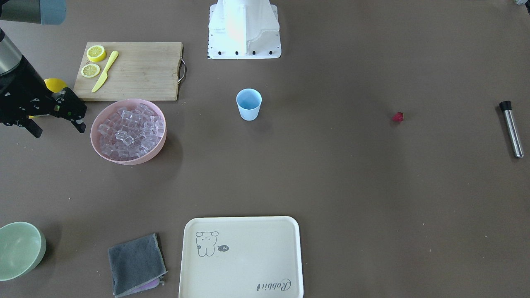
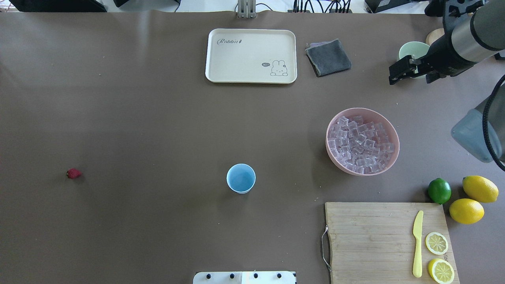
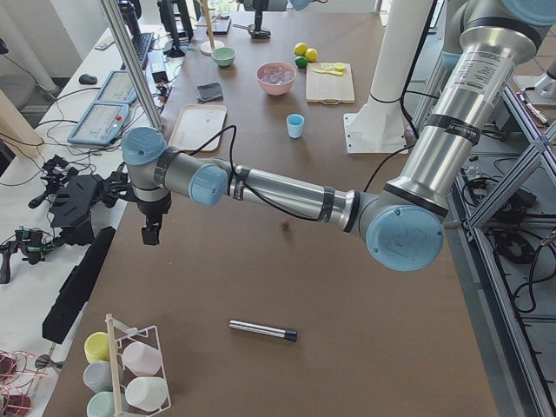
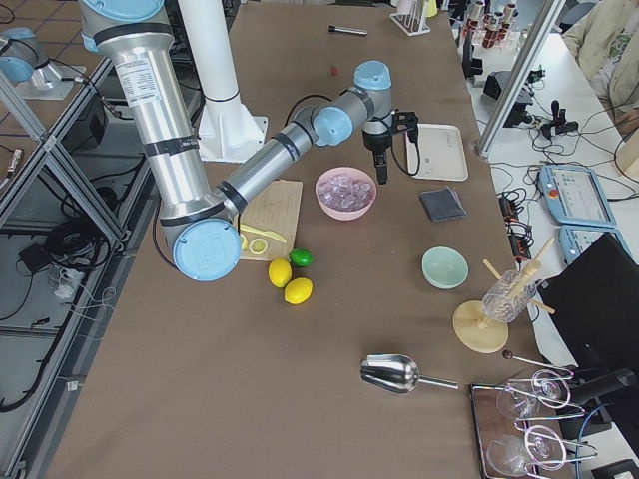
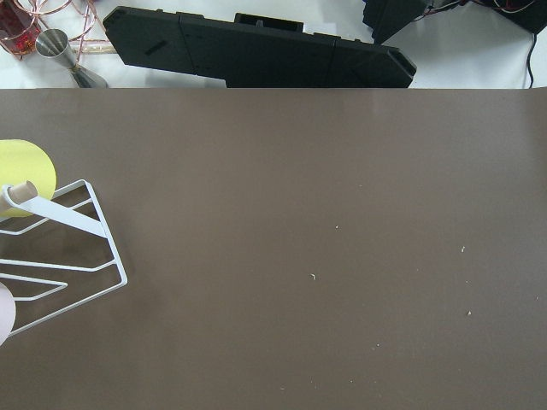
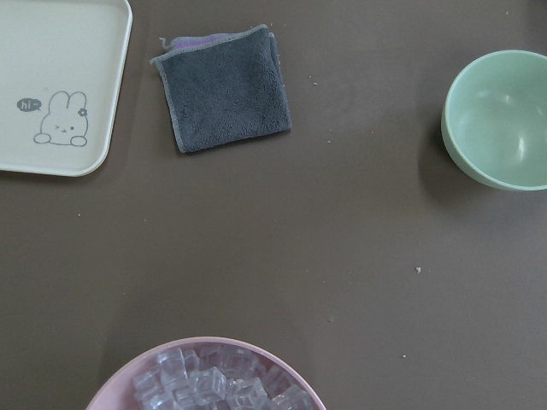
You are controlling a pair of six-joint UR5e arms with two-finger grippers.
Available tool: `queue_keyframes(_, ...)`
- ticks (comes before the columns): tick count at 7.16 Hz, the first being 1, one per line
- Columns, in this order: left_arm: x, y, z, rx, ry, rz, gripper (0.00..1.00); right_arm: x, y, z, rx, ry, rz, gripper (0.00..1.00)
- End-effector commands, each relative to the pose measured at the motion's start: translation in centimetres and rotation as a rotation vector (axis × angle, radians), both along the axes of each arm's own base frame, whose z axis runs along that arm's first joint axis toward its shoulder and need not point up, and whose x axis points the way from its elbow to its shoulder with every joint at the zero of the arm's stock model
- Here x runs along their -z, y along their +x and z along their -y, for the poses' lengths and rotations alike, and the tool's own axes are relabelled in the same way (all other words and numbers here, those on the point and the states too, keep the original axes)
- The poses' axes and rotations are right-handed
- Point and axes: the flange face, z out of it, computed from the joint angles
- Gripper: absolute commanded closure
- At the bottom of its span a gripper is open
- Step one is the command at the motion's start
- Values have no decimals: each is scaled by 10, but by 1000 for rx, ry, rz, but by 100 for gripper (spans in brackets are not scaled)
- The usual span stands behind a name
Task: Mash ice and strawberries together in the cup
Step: 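Move the right gripper over the pink bowl of ice cubes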
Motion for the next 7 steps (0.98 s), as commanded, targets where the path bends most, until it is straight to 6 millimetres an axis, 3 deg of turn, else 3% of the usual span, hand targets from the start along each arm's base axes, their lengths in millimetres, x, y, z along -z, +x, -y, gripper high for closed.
queue_keyframes(1,-6,0,3,-3,-11,-3,2,-10,-37,-9,41,4,-42,0)
queue_keyframes(5,-8,2,4,-3,13,-5,2,-31,-60,-15,79,-27,-70,0)
queue_keyframes(7,-7,2,5,-4,21,-5,2,-32,-81,-27,94,-56,-65,0)
